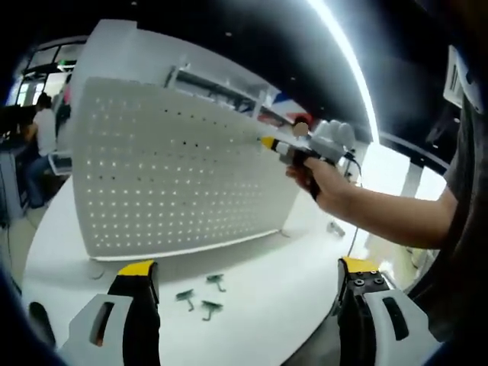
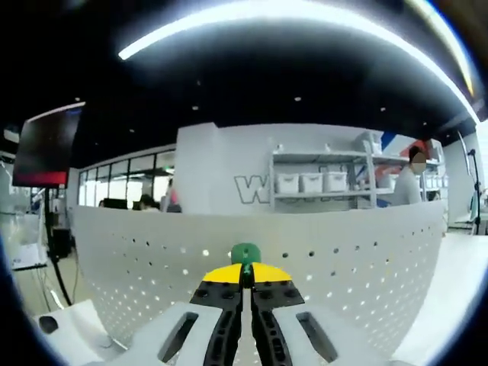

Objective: Insert the hook assembly into the mounting plate slot until the hook locks in place.

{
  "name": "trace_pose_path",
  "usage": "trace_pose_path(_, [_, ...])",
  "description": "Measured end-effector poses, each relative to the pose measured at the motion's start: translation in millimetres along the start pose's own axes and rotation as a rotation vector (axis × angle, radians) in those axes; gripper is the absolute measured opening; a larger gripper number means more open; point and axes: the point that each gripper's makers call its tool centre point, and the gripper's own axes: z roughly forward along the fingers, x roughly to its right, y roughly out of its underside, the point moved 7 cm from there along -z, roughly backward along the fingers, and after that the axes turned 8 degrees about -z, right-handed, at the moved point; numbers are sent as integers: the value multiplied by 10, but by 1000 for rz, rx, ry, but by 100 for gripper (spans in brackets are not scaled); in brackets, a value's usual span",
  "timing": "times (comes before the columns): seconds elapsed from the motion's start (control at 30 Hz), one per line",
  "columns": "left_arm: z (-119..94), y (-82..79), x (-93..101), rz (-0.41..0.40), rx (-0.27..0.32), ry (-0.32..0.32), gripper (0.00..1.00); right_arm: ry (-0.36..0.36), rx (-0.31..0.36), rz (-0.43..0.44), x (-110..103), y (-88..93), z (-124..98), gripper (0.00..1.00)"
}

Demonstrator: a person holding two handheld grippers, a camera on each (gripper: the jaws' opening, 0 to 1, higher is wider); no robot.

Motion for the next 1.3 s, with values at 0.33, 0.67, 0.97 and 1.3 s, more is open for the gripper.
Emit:
trace_pose_path(0.33, [19,-16,-33,-9,-3,-11,99,14,23,-28,12,-7,33,0])
trace_pose_path(0.67, [53,-52,-53,-7,0,-19,98,42,39,-12,-1,14,13,0])
trace_pose_path(0.97, [71,-34,-16,-8,-5,-14,97,51,24,-24,29,93,6,0])
trace_pose_path(1.3, [51,-40,-55,-7,-5,-29,97,51,15,-38,23,143,77,0])
